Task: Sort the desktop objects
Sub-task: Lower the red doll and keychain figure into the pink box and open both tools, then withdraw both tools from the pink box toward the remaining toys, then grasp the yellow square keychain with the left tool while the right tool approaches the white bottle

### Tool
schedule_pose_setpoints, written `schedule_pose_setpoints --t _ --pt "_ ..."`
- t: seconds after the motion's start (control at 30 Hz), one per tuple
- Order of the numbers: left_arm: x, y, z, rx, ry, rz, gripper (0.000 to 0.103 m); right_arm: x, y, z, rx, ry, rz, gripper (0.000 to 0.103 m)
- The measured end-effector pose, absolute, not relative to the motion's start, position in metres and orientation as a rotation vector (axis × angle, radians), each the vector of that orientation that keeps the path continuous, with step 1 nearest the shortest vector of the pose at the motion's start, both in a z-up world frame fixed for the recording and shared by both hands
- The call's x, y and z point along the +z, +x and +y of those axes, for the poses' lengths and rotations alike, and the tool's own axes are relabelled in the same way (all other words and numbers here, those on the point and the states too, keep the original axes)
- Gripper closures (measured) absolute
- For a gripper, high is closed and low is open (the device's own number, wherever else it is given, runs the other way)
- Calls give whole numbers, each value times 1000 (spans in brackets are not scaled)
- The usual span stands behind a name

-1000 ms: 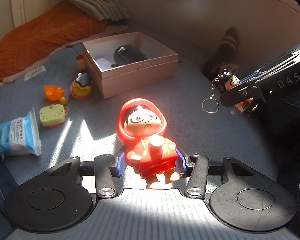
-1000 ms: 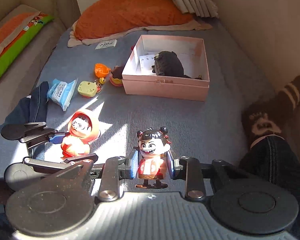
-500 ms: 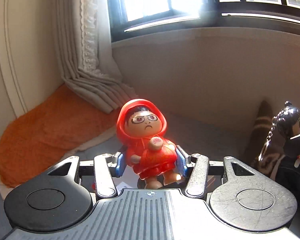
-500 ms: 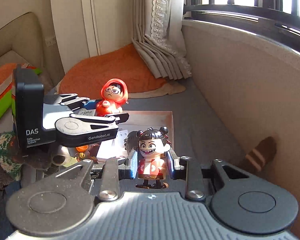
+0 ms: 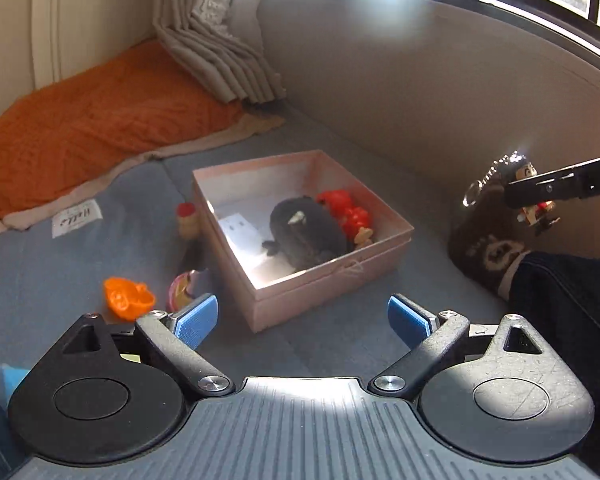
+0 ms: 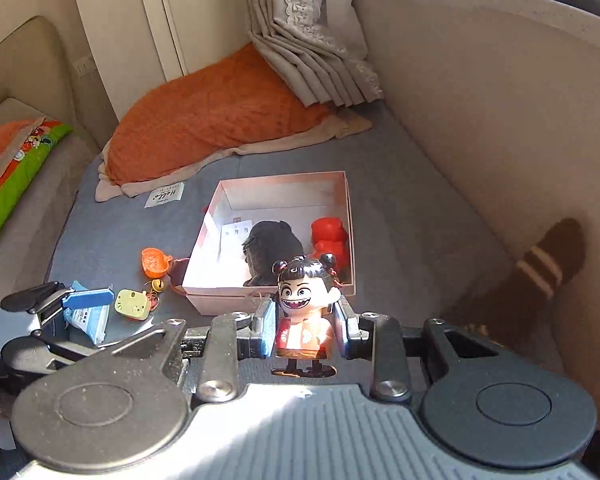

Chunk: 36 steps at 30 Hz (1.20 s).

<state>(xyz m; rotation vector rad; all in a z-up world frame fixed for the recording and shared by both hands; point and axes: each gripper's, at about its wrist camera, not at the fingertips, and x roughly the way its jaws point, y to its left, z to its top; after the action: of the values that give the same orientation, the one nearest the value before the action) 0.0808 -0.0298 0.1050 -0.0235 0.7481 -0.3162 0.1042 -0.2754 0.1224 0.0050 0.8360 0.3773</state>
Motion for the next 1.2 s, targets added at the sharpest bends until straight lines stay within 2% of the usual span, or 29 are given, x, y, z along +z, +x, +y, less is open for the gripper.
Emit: schedule_pose_setpoints --t 0.17,0.33,0.4,0.43,0.6,0.77,0.83,0.9,1.03,1.2 --pt "72 45 14 -209 -128 814 5 142 123 -238 442 35 828 74" --pt "61 30 46 -143 -225 812 5 160 193 -198 373 108 797 73" --pt "59 28 52 -126 -221 804 3 159 216 -186 335 97 786 46" --pt "58 28 54 -119 -221 805 3 157 227 -180 296 79 773 45" --pt "47 28 68 -93 -272 815 2 132 233 -167 257 36 828 44" --pt "45 38 73 -26 -258 806 2 94 210 -122 316 -184 843 44" --pt "50 45 75 13 -185 775 1 83 208 -95 359 -255 848 50" --pt "56 54 81 67 -128 735 1 74 214 -68 392 -302 850 66" --pt "57 62 103 153 -204 690 1 50 234 -9 410 -495 776 67" --pt "44 69 120 182 -302 745 1 4 251 46 420 -760 726 67"
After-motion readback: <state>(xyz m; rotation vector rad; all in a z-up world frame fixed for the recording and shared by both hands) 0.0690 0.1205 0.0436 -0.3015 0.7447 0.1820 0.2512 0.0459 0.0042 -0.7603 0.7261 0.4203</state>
